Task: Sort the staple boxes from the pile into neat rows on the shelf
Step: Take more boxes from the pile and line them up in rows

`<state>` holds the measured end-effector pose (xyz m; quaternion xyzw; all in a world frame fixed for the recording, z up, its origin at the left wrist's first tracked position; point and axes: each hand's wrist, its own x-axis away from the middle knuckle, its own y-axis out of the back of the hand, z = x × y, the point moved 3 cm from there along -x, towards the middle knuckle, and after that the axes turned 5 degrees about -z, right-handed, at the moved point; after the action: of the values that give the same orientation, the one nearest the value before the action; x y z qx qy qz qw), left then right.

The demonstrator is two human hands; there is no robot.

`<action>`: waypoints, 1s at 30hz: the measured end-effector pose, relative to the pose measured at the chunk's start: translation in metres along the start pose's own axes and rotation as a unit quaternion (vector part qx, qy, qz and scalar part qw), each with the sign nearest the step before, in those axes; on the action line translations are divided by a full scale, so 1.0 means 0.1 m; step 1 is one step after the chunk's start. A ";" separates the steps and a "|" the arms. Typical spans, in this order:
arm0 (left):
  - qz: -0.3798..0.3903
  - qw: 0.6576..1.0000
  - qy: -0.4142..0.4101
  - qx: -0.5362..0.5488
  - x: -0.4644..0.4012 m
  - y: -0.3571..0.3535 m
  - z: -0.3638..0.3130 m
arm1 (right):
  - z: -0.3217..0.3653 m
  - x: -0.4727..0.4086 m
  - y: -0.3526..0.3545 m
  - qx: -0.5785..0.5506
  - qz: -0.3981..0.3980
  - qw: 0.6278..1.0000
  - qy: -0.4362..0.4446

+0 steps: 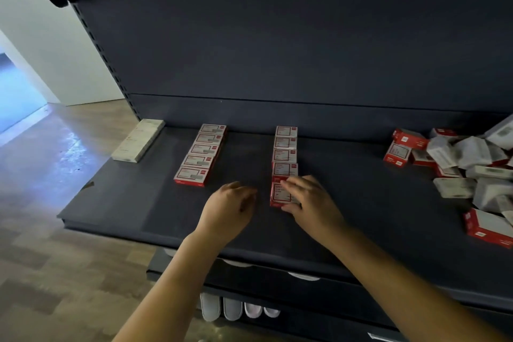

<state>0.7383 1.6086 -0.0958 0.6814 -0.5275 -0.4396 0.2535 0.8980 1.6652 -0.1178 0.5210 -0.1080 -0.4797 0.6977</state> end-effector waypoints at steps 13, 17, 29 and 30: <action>0.033 0.998 -0.041 0.017 -0.11 -0.17 0.05 | -0.10 -0.11 -0.09 0.063 -0.053 0.997 0.006; 0.040 0.998 -0.048 0.020 -0.16 -0.23 0.08 | -0.11 -0.08 -0.09 0.048 -0.051 0.995 -0.064; 0.045 0.997 -0.058 0.022 -0.20 -0.32 0.07 | -0.12 -0.05 -0.15 -0.063 -0.033 0.991 -0.116; 0.046 0.997 -0.060 0.023 -0.20 -0.32 0.07 | -0.12 -0.04 -0.16 -0.061 -0.038 0.991 -0.109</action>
<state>0.7468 1.6381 -0.1183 0.6346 -0.5822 -0.4553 0.2258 0.8951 1.6756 -0.1346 0.4260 -0.1343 -0.5653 0.6935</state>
